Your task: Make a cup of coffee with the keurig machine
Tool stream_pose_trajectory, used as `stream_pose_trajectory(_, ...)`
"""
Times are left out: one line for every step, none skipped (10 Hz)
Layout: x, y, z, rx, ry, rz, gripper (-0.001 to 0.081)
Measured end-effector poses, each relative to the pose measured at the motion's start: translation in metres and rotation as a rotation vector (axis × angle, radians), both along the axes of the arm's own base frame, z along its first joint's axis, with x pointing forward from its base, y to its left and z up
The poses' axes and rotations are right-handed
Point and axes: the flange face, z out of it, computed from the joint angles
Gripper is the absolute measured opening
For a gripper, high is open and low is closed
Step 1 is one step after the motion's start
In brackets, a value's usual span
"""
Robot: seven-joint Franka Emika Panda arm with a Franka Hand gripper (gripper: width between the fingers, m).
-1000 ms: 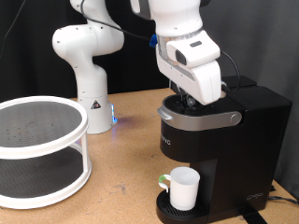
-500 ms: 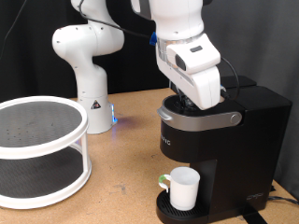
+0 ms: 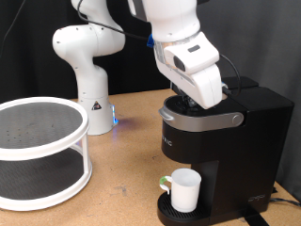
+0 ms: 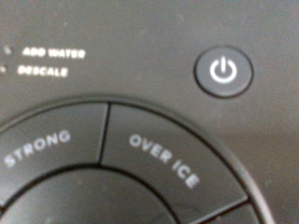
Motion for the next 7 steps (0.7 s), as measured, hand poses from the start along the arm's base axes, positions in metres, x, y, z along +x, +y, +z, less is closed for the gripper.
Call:
stream_pose_trajectory(-0.003, -0.002, 0.001, 0.02, -0.017, 0.02, 0.0001)
stream_pose_trajectory(-0.006, -0.004, 0.004, 0.037, -0.036, 0.036, 0.0001)
stream_pose_trajectory(-0.01, -0.006, 0.01, 0.05, -0.057, 0.046, 0.0001)
stream_pose_trajectory(-0.013, -0.008, 0.018, 0.056, -0.08, 0.044, 0.0001)
stream_pose_trajectory(-0.016, -0.011, 0.026, 0.059, -0.105, 0.037, 0.0001)
stream_pose_trajectory(-0.019, -0.014, 0.033, 0.062, -0.122, 0.027, 0.0001)
stream_pose_trajectory(-0.022, -0.017, 0.039, 0.063, -0.127, 0.016, 0.0001)
